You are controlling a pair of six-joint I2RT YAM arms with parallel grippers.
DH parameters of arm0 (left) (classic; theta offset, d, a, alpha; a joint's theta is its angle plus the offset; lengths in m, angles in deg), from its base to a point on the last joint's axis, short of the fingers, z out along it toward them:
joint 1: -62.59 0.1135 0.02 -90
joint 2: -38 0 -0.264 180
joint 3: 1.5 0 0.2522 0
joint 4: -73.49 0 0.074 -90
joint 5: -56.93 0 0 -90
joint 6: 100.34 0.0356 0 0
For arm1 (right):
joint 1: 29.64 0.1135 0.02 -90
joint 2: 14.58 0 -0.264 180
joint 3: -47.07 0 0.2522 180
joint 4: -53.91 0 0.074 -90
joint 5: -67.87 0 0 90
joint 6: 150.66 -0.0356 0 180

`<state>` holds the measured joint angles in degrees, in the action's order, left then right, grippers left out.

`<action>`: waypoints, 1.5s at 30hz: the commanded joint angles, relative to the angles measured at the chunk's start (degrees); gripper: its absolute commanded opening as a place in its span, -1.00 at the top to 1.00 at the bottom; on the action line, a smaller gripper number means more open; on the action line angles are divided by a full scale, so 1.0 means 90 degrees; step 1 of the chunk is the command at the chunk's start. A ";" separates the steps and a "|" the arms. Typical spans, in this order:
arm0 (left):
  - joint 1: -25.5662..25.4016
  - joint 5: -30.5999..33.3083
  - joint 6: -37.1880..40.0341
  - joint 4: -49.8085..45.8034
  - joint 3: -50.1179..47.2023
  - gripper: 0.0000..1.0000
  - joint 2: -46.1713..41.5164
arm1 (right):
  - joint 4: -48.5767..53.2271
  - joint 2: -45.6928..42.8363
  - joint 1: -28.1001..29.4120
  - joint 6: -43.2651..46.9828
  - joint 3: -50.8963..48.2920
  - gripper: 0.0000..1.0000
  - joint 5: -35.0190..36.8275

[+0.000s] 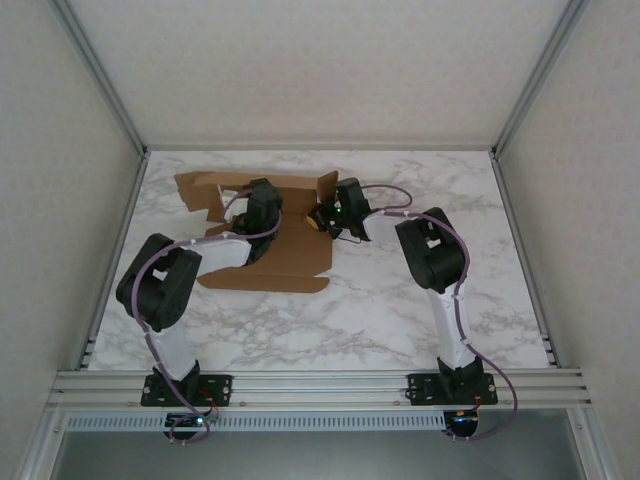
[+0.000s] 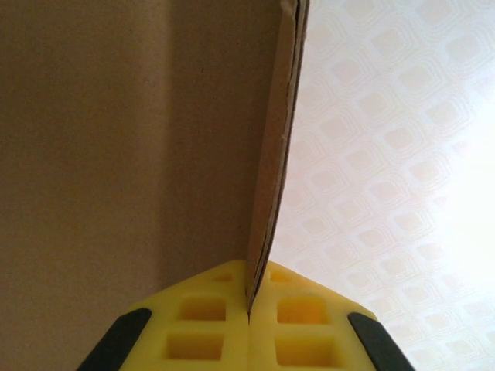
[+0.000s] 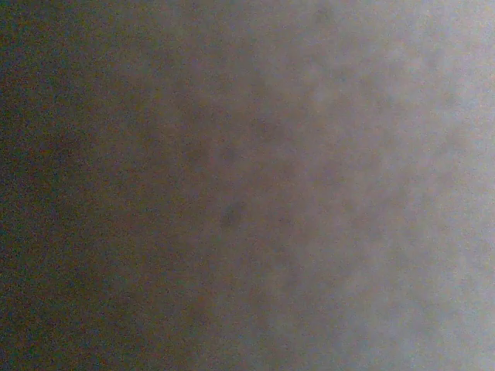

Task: Fold the paper box

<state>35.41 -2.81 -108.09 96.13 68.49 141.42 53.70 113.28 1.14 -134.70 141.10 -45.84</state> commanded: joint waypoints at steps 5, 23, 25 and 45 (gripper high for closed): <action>-0.0066 -0.0071 -0.0164 -0.0764 -0.0163 1.00 -0.0178 | 0.0225 -0.0699 -0.0147 0.0907 -0.0625 0.74 -0.0105; -0.0026 -0.0022 -0.0164 -0.1232 -0.0013 1.00 -0.0241 | 0.1752 -0.3998 -0.1272 0.3520 -0.1565 0.92 0.0926; -0.0027 -0.0040 -0.0173 -0.1265 0.0002 1.00 -0.0248 | 0.2074 -0.3742 -0.1536 0.3646 -0.1196 0.97 0.1167; -0.0027 -0.0213 -0.0304 -0.1471 0.0084 1.00 -0.0211 | 0.0771 -0.2537 -0.1433 1.0382 -0.1112 0.83 0.2305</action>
<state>35.32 -3.25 -108.79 89.00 69.91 139.56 64.89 91.27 -11.27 -54.40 132.49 -28.09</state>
